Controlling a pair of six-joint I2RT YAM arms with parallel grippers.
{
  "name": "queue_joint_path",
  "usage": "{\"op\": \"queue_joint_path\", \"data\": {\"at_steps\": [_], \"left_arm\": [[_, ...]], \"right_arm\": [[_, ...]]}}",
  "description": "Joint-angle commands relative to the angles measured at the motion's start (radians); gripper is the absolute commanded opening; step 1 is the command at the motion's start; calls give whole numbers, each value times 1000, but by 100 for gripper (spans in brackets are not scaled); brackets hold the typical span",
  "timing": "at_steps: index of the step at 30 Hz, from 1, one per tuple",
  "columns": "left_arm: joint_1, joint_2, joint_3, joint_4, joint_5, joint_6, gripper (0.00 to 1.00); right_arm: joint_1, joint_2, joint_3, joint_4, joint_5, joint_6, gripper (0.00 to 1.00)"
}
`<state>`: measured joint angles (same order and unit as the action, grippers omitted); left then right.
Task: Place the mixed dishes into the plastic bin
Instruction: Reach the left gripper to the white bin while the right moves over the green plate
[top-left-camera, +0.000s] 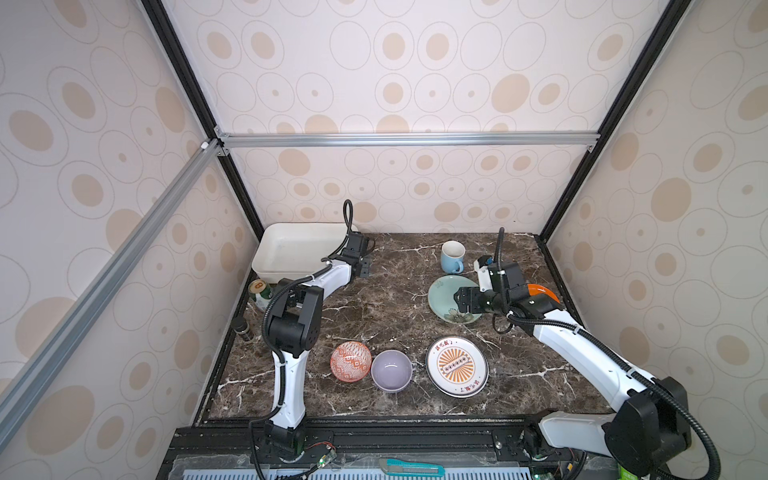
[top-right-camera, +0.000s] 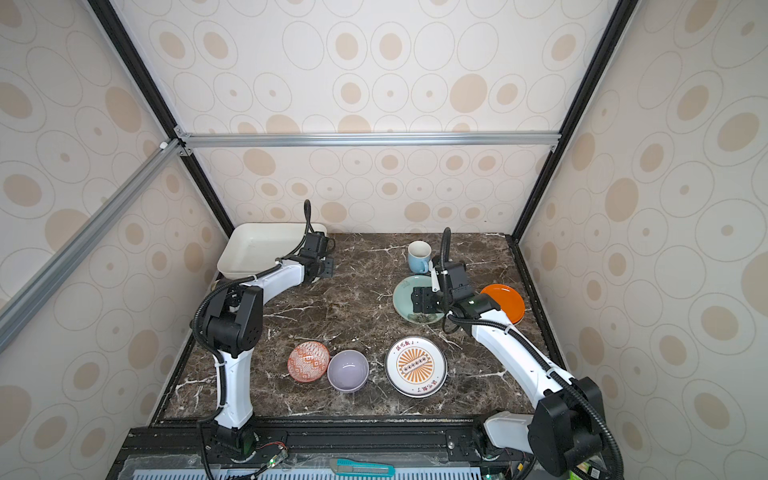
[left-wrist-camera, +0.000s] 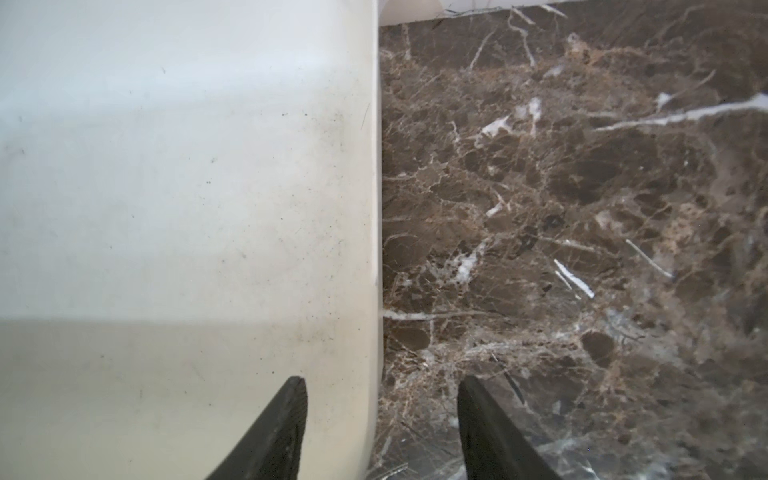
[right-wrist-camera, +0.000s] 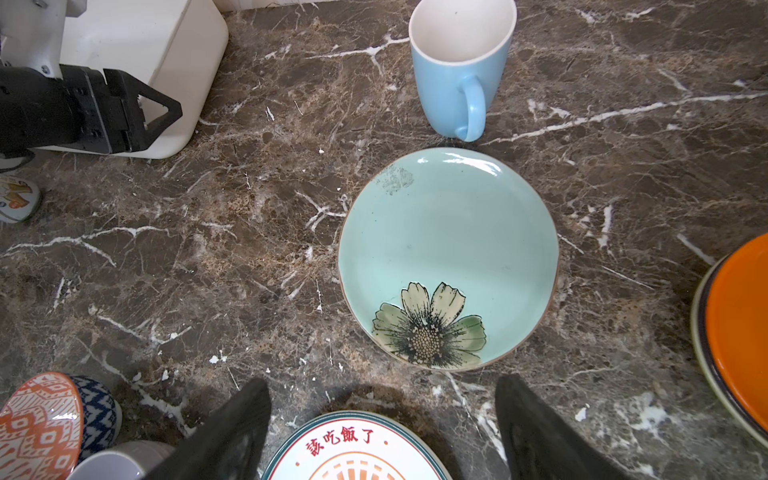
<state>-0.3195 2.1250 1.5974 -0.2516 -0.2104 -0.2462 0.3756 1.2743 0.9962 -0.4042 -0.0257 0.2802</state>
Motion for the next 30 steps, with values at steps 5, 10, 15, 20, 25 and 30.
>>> {"op": "queue_joint_path", "data": {"at_steps": [5,10,15,20,25,30], "left_arm": [[-55,36,115,-137,-35,3,22],[-102,25,145,-194,-50,-31,12],[-153,16,156,-217,-45,-71,10],[-213,25,188,-243,-21,-126,9],[-256,30,197,-226,40,-190,8],[-314,35,231,-233,55,-249,9]], "right_arm": [[2,-3,0,-30,-19,2,88],[1,-32,-7,-56,-11,3,88],[2,-83,-32,-76,-21,13,88],[2,-150,-62,-108,-9,23,88],[0,-230,-117,-118,-6,72,88],[2,-302,-157,-142,-19,99,88]]}}
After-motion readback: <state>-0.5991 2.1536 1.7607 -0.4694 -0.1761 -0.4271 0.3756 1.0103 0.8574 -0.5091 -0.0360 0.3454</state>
